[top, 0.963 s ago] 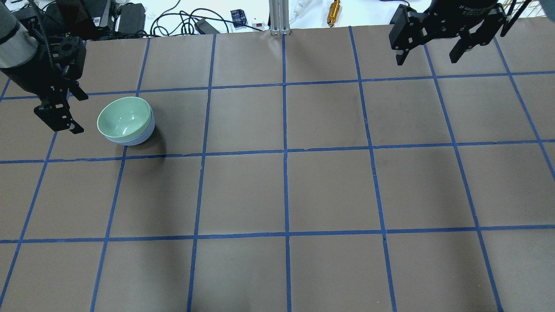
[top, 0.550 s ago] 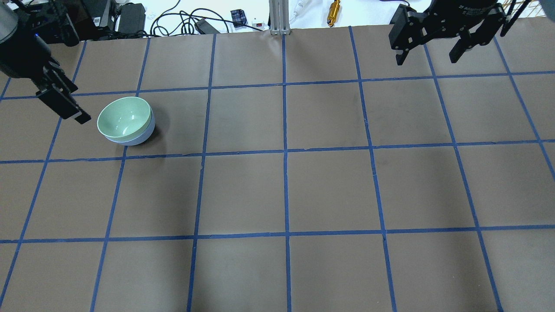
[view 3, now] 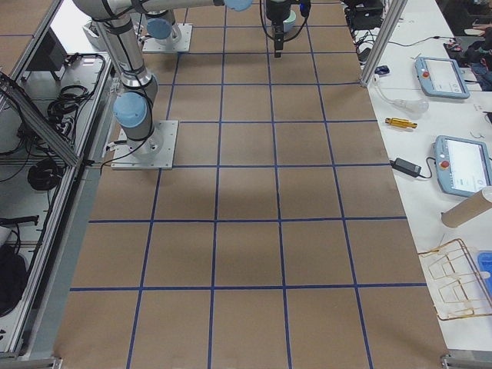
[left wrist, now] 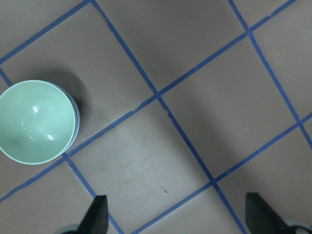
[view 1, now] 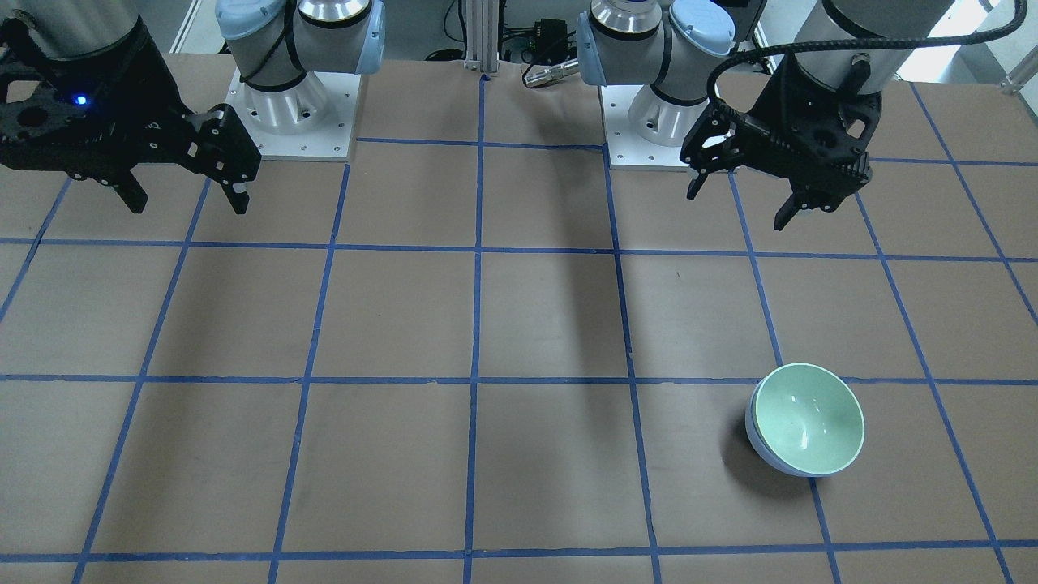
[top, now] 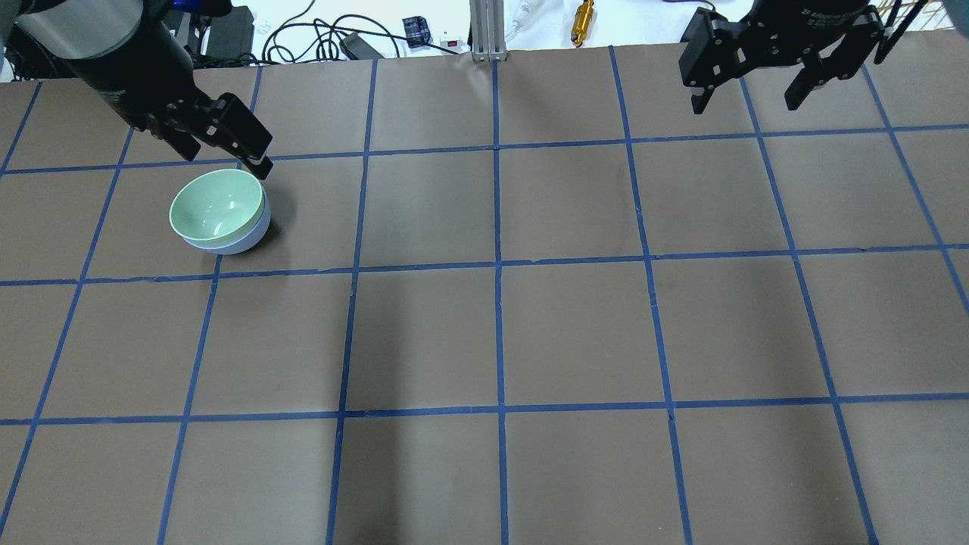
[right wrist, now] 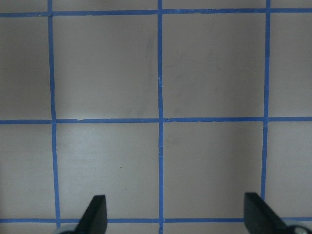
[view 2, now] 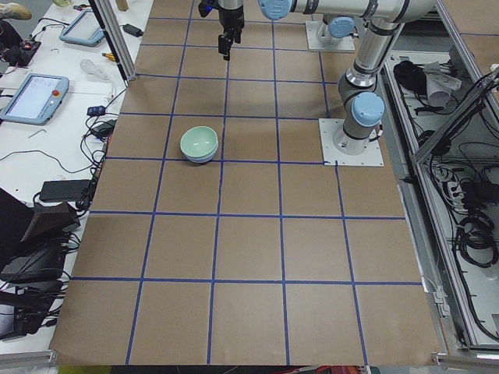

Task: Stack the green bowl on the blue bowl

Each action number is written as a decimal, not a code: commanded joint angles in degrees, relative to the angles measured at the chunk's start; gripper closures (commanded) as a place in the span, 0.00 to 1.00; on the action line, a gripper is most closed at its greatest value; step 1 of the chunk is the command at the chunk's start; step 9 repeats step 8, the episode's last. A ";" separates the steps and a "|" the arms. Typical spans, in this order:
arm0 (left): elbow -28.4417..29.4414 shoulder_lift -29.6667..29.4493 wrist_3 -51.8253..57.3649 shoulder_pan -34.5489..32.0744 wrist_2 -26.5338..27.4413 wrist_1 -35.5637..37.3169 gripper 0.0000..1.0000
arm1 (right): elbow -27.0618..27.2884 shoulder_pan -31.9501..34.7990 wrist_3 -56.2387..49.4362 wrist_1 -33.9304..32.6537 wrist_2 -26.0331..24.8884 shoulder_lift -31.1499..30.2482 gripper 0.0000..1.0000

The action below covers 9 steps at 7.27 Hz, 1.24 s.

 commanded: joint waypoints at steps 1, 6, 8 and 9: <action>0.03 -0.78 -15.95 -1.78 0.05 2.63 0.00 | 0.00 0.00 0.00 0.00 -0.07 -0.02 0.00; -0.15 -0.79 -15.64 -2.22 2.95 2.36 0.00 | 0.00 0.00 0.00 0.00 -0.07 -0.02 0.00; -0.24 -0.79 -15.20 -2.22 2.95 2.45 0.00 | 0.00 0.00 0.00 0.00 -0.07 0.07 0.00; -0.24 -0.79 -15.20 -2.22 2.95 2.45 0.00 | 0.00 0.00 0.00 0.00 -0.07 0.07 0.00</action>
